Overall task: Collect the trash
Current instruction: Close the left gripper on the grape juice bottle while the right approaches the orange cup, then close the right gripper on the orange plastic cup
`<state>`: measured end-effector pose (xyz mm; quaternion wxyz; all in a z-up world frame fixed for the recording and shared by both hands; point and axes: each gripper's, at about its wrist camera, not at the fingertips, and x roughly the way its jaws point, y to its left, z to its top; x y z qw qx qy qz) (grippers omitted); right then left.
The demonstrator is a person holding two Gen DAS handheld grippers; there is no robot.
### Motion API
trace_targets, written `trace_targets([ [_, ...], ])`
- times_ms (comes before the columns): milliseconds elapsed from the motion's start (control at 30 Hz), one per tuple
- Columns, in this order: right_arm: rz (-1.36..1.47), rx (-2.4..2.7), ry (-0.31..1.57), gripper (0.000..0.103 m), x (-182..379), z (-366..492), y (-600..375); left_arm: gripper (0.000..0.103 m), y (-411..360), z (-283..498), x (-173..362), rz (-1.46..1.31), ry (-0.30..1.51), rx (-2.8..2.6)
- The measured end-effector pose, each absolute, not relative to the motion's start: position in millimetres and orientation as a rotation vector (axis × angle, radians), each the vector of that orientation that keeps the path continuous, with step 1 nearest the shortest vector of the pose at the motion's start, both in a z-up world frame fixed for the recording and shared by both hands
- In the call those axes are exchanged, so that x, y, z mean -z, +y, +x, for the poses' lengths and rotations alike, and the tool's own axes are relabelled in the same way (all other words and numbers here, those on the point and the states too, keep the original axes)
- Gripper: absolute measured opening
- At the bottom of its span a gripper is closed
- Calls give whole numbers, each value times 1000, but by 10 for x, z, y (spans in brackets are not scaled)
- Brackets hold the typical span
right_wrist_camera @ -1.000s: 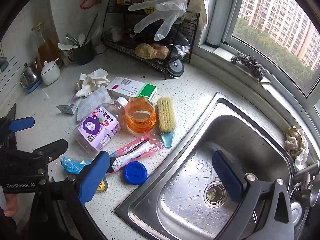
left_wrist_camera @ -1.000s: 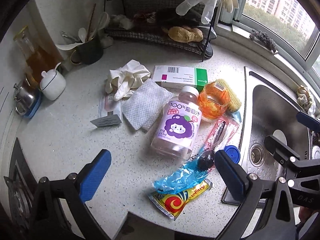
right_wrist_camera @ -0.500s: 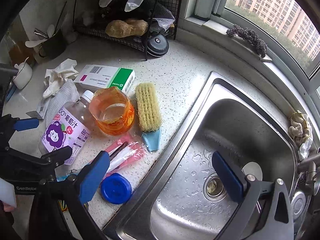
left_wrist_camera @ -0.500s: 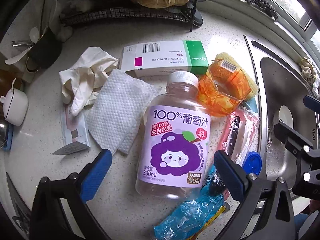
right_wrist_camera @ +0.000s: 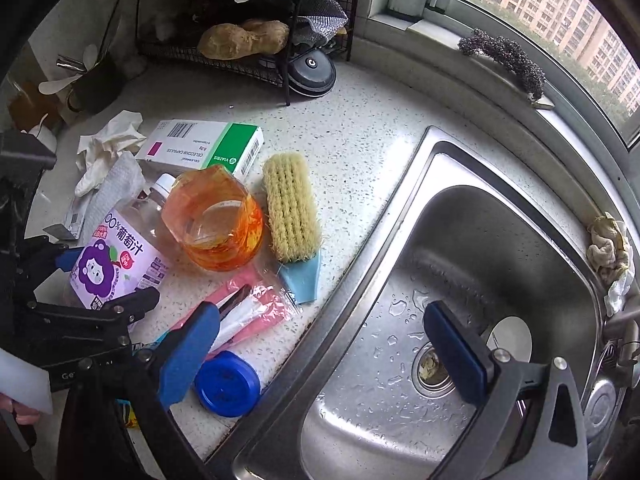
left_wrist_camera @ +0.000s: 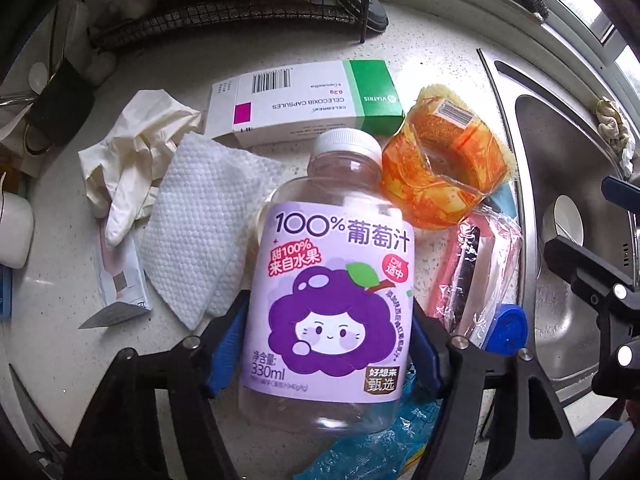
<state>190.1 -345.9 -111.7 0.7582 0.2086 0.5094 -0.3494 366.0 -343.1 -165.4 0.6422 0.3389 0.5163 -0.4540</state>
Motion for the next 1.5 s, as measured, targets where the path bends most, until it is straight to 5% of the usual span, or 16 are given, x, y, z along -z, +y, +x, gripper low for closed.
trace_targets([
  [467, 335, 534, 1065, 103, 825, 2351, -3292, 67, -2961, 3885, 991, 571, 1036, 968],
  [733, 283, 450, 1147, 83, 1050, 2689, -3453, 67, -3012, 3996, 1126, 569, 1012, 881],
  [900, 262, 410, 1191, 80, 1213, 2816, -3529, 67, -3034, 4046, 1221, 566, 1012, 845],
  [1033, 255, 385, 1221, 61, 1344, 2886, -3563, 67, -3046, 4072, 1306, 561, 1030, 823],
  [1500, 202, 323, 1092, 55, 808, 2504, -3118, 67, -2529, 3690, 817, 490, 953, 780],
])
